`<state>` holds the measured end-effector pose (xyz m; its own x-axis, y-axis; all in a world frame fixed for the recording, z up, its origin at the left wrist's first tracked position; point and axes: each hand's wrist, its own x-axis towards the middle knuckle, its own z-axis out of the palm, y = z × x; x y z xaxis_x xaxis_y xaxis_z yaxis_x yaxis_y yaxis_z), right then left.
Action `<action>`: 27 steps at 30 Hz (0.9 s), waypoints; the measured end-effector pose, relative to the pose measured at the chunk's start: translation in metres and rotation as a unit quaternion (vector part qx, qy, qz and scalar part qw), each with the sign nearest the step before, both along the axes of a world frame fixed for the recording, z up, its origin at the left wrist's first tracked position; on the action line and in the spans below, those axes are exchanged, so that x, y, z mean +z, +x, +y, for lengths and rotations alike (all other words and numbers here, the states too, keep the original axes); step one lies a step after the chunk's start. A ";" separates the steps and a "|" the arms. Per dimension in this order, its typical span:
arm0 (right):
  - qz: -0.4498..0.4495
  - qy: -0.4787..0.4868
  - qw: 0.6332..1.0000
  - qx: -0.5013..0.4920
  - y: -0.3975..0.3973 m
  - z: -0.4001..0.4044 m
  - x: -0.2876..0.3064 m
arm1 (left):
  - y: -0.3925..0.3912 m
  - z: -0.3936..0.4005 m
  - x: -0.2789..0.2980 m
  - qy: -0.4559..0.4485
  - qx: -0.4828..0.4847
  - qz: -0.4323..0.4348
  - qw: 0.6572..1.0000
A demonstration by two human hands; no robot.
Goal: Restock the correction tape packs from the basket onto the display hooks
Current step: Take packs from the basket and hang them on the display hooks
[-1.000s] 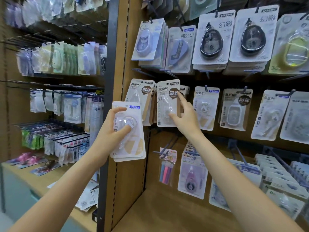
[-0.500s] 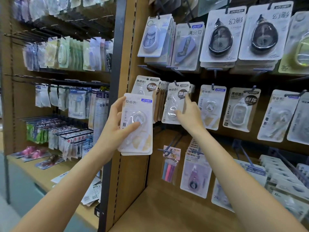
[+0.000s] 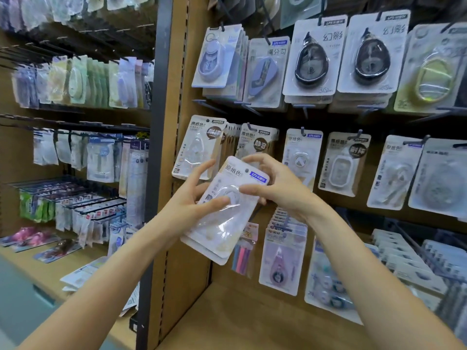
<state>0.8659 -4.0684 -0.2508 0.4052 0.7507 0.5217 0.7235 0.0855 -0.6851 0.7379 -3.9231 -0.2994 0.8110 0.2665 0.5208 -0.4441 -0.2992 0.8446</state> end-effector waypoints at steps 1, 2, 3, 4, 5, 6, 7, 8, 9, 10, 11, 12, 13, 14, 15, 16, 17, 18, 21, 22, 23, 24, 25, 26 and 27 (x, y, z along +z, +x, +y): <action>0.044 0.020 0.999 0.004 0.004 -0.005 -0.003 | 0.001 -0.004 0.001 -0.016 -0.016 0.021 1.000; 0.072 0.034 0.997 -0.004 0.007 -0.010 -0.005 | 0.002 -0.008 0.001 -0.025 -0.034 0.042 0.998; 0.089 0.040 0.995 -0.014 0.010 -0.016 -0.006 | 0.003 -0.011 0.002 -0.025 -0.052 0.062 0.996; 0.104 0.047 0.993 -0.018 0.012 -0.022 -0.008 | 0.004 -0.015 0.002 -0.022 -0.067 0.081 0.994; 0.116 0.056 0.991 -0.022 0.014 -0.027 -0.008 | 0.004 -0.017 0.003 -0.022 -0.084 0.097 0.991; 0.123 0.070 0.990 -0.026 0.015 -0.033 -0.007 | 0.005 -0.020 0.003 -0.028 -0.104 0.110 0.988; 0.125 0.084 0.988 -0.034 0.017 -0.039 -0.005 | 0.007 -0.022 0.004 -0.032 -0.122 0.122 0.984; 0.122 0.096 0.987 -0.044 0.019 -0.046 -0.004 | 0.008 -0.025 0.005 -0.034 -0.136 0.131 0.981; 0.114 0.105 0.986 -0.054 0.020 -0.051 -0.002 | 0.010 -0.027 0.005 -0.031 -0.141 0.138 0.980; 0.105 0.111 0.986 -0.064 0.020 -0.057 0.000 | 0.011 -0.031 0.006 -0.024 -0.144 0.140 0.979; 0.095 0.116 0.986 -0.073 0.020 -0.061 0.002 | 0.013 -0.034 0.007 -0.018 -0.143 0.138 0.980; 0.084 0.120 0.986 -0.081 0.020 -0.066 0.004 | 0.015 -0.038 0.008 -0.011 -0.138 0.131 0.982; 0.073 0.119 0.986 -0.086 0.021 -0.070 0.006 | 0.017 -0.042 0.009 -0.005 -0.127 0.122 0.984; 0.058 0.111 0.988 -0.090 0.021 -0.073 0.008 | 0.018 -0.045 0.011 0.003 -0.112 0.111 0.987; 0.037 0.096 0.990 -0.095 0.021 -0.076 0.010 | 0.020 -0.047 0.012 0.012 -0.098 0.104 0.990; 0.012 0.079 0.991 -0.104 0.022 -0.079 0.012 | 0.021 -0.050 0.012 0.021 -0.087 0.101 0.991; -0.011 0.071 0.990 -0.118 0.025 -0.080 0.014 | 0.022 -0.052 0.012 0.027 -0.081 0.101 0.991; -0.030 0.080 0.987 -0.137 0.030 -0.081 0.016 | 0.023 -0.052 0.012 0.025 -0.077 0.103 0.991; -0.038 0.201 0.959 -0.198 0.049 -0.083 0.030 | 0.021 -0.048 0.009 -0.001 -0.053 0.106 0.993; -0.035 0.234 0.950 -0.206 0.054 -0.084 0.036 | 0.020 -0.044 0.007 -0.009 -0.031 0.102 0.994; -0.043 0.243 0.946 -0.213 0.060 -0.083 0.041 | 0.020 -0.040 0.006 -0.018 -0.004 0.096 0.995; -0.067 0.228 0.946 -0.223 0.064 -0.081 0.046 | 0.019 -0.035 0.005 -0.028 0.020 0.089 0.995; -0.102 0.201 0.946 -0.231 0.068 -0.079 0.050 | 0.018 -0.032 0.005 -0.040 0.036 0.083 0.995; -0.133 0.177 0.946 -0.235 0.071 -0.076 0.052 | 0.018 -0.030 0.005 -0.046 0.043 0.077 0.995; -0.146 0.162 0.948 -0.232 0.073 -0.073 0.054 | 0.018 -0.028 0.007 -0.046 0.044 0.072 0.995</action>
